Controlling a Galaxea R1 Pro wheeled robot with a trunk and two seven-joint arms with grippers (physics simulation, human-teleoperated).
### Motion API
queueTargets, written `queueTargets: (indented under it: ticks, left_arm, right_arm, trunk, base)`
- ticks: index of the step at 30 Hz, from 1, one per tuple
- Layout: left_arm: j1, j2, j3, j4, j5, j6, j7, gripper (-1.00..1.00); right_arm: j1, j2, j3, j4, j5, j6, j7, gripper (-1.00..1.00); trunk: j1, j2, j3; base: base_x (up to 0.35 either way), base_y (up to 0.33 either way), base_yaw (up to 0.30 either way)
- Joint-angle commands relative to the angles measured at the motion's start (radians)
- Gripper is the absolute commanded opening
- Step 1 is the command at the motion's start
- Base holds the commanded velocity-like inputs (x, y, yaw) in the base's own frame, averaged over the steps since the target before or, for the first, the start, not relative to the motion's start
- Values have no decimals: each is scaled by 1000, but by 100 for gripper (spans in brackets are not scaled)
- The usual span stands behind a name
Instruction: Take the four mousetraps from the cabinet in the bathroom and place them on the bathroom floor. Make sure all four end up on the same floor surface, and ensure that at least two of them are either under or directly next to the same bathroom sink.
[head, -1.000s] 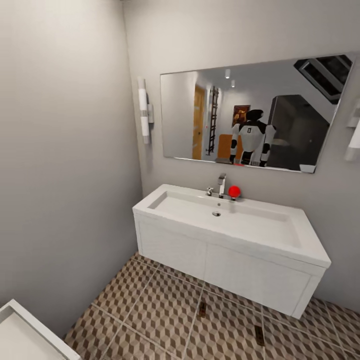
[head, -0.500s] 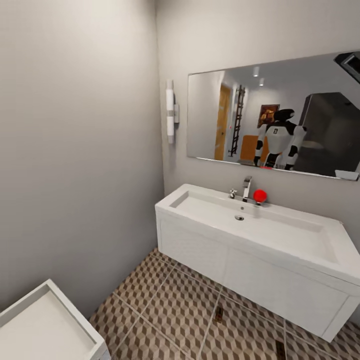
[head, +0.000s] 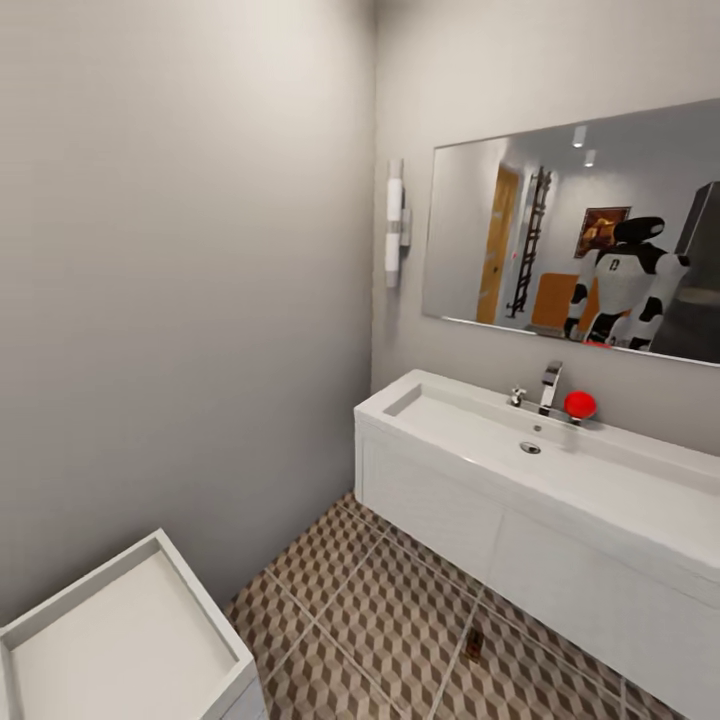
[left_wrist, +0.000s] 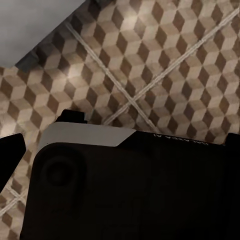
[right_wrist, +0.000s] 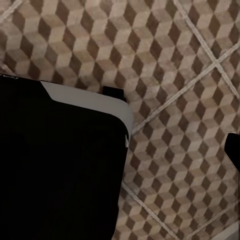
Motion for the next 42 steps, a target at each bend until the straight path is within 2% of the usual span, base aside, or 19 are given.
queueTargets:
  ticks: [1,42]
  left_arm:
    - [-1,0,-7,1,7,-3,3,100]
    - [-1,0,-6,1,8,-4,3,100]
  right_arm:
    - [-1,0,7,3,7,-5,-5,100]
    - [-1,-1,7,3,7,-10,-8,100]
  trunk:
    - [0,-1,-1]
    - [0,-1,-1]
  base:
    - [0,0,299]
    - [0,0,299]
